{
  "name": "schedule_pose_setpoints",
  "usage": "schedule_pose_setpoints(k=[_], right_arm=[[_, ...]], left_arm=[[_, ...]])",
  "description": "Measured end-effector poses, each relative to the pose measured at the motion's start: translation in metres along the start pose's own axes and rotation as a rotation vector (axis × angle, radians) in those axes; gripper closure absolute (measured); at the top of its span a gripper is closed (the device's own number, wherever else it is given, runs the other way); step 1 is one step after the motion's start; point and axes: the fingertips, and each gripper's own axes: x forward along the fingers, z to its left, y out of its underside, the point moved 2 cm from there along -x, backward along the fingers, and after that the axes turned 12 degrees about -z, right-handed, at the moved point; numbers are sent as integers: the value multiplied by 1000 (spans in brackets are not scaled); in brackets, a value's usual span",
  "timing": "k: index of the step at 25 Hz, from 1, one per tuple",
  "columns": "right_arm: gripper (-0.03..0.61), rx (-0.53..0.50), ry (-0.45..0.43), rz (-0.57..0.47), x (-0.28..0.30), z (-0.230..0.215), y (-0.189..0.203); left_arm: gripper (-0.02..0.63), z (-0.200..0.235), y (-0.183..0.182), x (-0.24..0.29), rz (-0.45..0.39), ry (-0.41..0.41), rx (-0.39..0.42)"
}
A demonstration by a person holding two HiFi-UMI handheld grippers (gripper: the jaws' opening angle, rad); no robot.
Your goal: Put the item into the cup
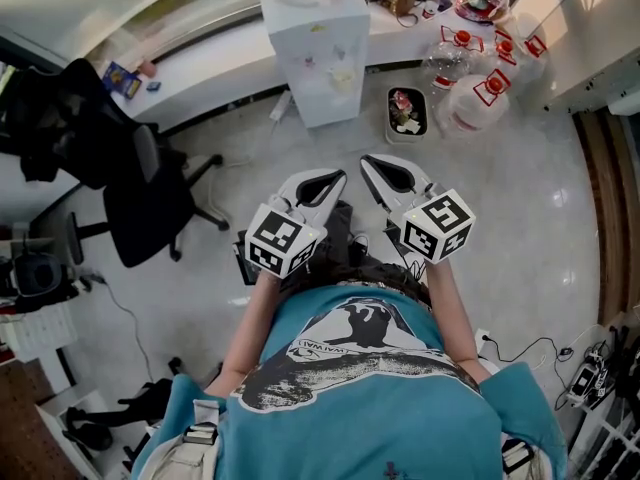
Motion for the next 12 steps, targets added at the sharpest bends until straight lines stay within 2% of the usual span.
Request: schedule_pose_setpoints(k=[12], right_arm=[[580,-19,-11,21,-4,-1,2]], left_arm=[[601,-8,2,9,1,24,4]])
